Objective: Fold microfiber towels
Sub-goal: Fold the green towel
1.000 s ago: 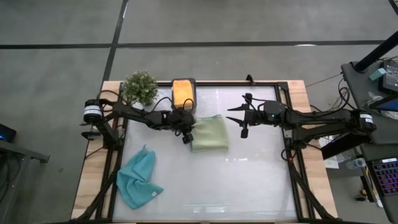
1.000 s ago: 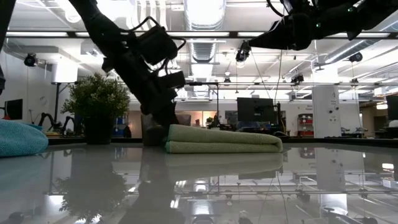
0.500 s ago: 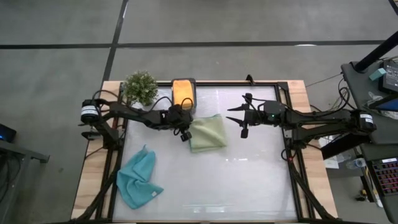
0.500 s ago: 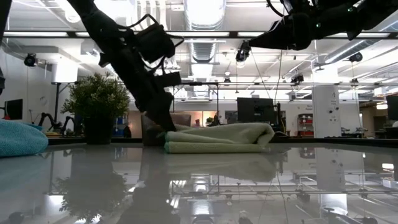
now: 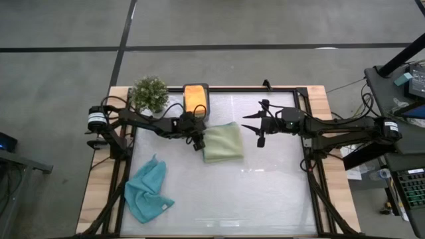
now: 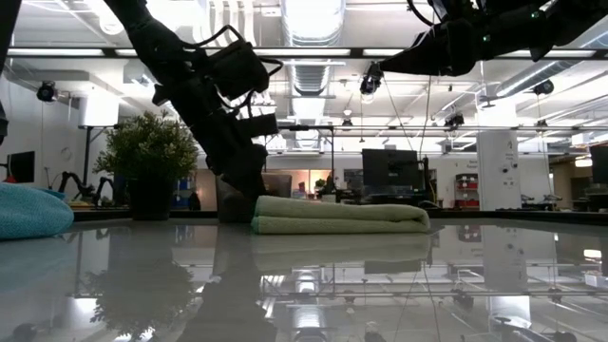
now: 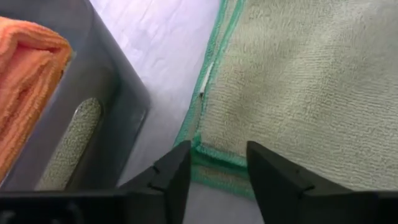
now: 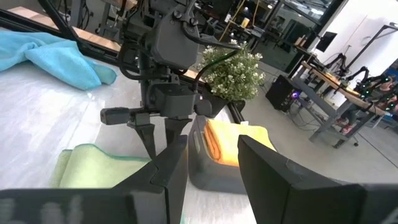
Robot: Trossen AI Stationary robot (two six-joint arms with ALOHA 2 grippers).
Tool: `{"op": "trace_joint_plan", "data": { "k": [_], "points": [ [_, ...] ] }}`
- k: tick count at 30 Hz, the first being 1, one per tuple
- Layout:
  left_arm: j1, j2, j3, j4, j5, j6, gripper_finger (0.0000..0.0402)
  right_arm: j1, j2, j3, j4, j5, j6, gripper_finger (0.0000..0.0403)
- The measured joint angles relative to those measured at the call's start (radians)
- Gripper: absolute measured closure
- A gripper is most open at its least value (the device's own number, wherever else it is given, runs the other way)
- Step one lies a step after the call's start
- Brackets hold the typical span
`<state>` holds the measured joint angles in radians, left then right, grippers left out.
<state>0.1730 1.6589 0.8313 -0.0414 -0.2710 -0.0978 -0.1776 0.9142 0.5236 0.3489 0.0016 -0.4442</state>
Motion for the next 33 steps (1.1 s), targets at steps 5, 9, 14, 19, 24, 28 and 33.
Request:
{"op": "trace_joint_plan", "data": {
  "k": [5, 9, 14, 19, 24, 28, 33],
  "points": [
    [0.000, -0.038, 0.017, -0.044, 0.000, 0.014, 0.0223, 0.000, 0.000, 0.000, -0.001, 0.000, 0.007, 0.0271],
    [-0.018, -0.094, 0.026, -0.075, 0.035, 0.033, 0.0219, 0.000, 0.007, 0.000, -0.002, 0.000, 0.030, 0.0271],
    [-0.065, -0.142, 0.027, -0.072, 0.078, 0.034, 0.0219, 0.000, 0.070, 0.017, -0.001, -0.001, 0.058, 0.0271],
    [-0.104, -0.131, 0.026, -0.046, 0.079, 0.028, 0.0219, -0.010, 0.169, 0.061, 0.003, -0.002, 0.128, 0.0271],
    [-0.129, -0.127, 0.026, -0.065, 0.080, 0.034, 0.0219, -0.048, 0.249, 0.112, -0.054, -0.002, 0.453, 0.0270],
    [-0.144, -0.127, 0.025, -0.135, 0.084, 0.037, 0.0219, -0.066, 0.298, 0.129, -0.175, -0.026, 0.718, 0.0257],
    [-0.159, -0.128, -0.012, -0.151, 0.124, 0.052, 0.0219, -0.072, 0.331, 0.138, -0.323, -0.106, 0.909, 0.0219]
  ]
}}
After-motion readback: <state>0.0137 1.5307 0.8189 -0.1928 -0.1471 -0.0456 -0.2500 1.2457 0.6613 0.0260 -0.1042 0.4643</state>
